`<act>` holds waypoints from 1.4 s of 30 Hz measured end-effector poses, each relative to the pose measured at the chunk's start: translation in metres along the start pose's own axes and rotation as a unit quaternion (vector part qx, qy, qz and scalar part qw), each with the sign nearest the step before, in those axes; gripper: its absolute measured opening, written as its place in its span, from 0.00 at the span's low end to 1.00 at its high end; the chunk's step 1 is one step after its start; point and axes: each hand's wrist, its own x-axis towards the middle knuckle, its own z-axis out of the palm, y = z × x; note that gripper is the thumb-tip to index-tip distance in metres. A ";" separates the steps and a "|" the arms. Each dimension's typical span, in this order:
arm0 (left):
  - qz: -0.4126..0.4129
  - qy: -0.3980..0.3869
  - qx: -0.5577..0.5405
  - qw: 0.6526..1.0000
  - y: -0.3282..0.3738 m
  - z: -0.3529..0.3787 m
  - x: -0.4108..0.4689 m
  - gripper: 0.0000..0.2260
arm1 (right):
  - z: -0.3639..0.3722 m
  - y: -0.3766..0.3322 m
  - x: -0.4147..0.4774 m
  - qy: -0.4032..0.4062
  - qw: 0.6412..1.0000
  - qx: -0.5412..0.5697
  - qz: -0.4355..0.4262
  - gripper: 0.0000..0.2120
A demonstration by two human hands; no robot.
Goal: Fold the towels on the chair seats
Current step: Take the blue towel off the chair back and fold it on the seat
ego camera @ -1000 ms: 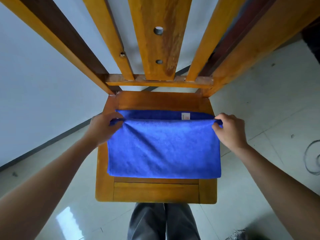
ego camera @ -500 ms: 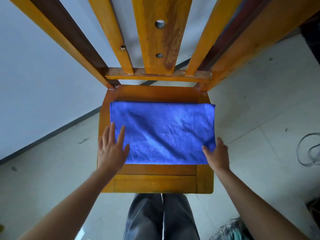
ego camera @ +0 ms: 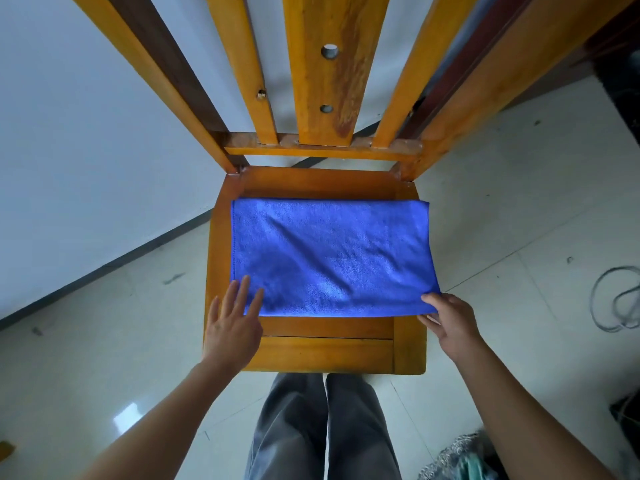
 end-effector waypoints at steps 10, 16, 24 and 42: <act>-0.082 -0.054 -0.308 0.946 0.000 -0.012 0.016 0.13 | 0.117 -0.014 -0.080 -0.225 0.937 -0.124 -0.236 0.12; -0.220 -0.061 -0.639 0.735 -0.007 -0.056 0.029 0.21 | 0.186 0.014 -0.076 -0.288 0.905 -0.209 -0.232 0.14; -0.288 -0.025 -0.640 0.712 -0.004 -0.063 0.061 0.20 | 0.185 0.025 -0.065 -0.288 0.887 -0.254 -0.256 0.15; 0.057 0.189 -0.017 0.980 -0.005 0.001 0.021 0.26 | 0.126 0.064 -0.025 -0.110 0.509 -0.663 -0.538 0.35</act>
